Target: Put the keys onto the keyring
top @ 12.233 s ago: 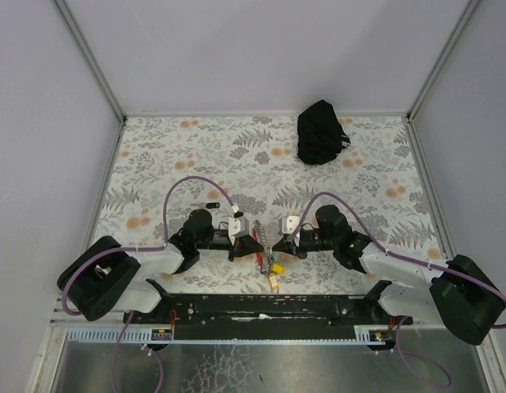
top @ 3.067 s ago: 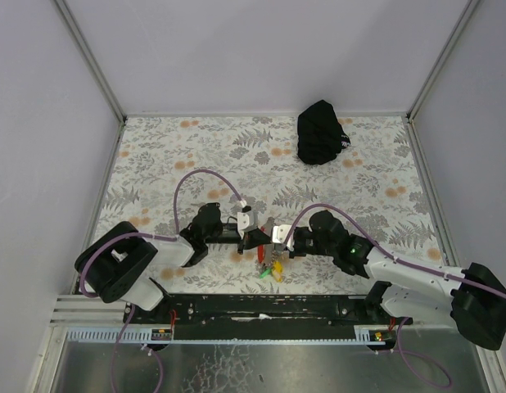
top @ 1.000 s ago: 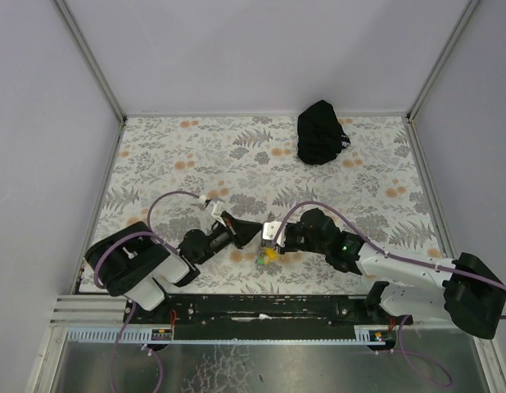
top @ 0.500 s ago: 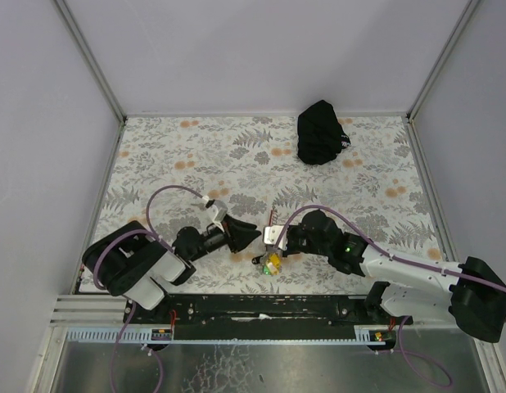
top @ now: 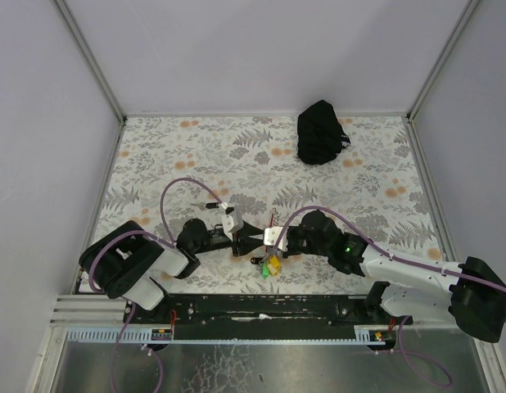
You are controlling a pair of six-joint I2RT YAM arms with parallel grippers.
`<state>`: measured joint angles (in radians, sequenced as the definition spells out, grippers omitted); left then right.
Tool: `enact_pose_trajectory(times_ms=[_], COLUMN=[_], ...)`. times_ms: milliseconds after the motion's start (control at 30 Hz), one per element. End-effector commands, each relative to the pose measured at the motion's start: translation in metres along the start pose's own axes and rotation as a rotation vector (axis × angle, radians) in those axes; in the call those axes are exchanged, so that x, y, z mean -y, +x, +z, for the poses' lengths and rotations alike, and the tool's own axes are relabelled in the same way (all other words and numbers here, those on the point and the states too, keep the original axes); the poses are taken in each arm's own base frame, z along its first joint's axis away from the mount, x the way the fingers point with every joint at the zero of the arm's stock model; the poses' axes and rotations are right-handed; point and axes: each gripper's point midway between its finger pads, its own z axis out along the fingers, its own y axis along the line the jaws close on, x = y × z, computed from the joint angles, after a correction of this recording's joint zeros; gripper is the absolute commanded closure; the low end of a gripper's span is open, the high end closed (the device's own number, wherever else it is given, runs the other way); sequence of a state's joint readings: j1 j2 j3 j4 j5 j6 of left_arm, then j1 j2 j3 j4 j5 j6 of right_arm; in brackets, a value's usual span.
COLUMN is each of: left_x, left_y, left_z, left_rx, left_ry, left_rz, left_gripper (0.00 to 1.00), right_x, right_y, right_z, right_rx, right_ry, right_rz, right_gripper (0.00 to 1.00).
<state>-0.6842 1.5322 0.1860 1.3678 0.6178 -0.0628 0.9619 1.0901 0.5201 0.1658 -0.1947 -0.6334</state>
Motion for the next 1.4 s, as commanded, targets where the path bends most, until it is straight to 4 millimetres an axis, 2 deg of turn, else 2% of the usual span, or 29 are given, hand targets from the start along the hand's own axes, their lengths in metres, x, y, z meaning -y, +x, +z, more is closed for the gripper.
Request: enact_pose_trajectory(times_ms=[0, 200, 467, 533, 667, 700, 867, 1167, 1367], left_x=[-0.004, -0.004, 0.001, 0.0, -0.003, -0.005, -0.012, -0.041, -0.04], left_y=[0.002, 0.005, 0.007, 0.01, 0.01, 0.01, 0.004, -0.016, -0.037], left_z=[0.004, 0.007, 0.012, 0.012, 0.012, 0.012, 0.008, -0.009, -0.01], left_rx=[-0.016, -0.035, -0.045, -0.052, -0.054, -0.053, -0.024, 0.107, 0.207], left_ry=[0.03, 0.046, 0.092, 0.094, 0.071, 0.058, -0.02, -0.262, -0.27], left_rz=[0.09, 0.1, 0.084, 0.079, 0.066, 0.064, 0.017, -0.203, -0.324], left_gripper=[0.64, 0.64, 0.72, 0.77, 0.97, 1.0, 1.0, 1.0, 1.0], right_x=[0.017, 0.015, 0.014, 0.014, 0.013, 0.014, 0.012, 0.005, -0.001], right_y=[-0.033, -0.035, -0.035, -0.035, -0.035, -0.036, -0.034, -0.031, -0.029], right_z=[-0.003, -0.004, -0.003, -0.003, -0.004, -0.004, -0.007, -0.007, 0.0], right_rx=[0.098, 0.106, 0.11, 0.11, 0.112, 0.113, 0.111, 0.112, 0.101], right_ry=[0.042, 0.034, 0.027, 0.028, 0.027, 0.029, 0.032, 0.008, -0.035], right_rz=[-0.037, -0.033, -0.031, -0.029, -0.027, -0.027, -0.023, -0.009, 0.0], right_gripper=[1.0, 1.0, 1.0, 1.0, 1.0, 1.0, 1.0, 1.0, 1.0])
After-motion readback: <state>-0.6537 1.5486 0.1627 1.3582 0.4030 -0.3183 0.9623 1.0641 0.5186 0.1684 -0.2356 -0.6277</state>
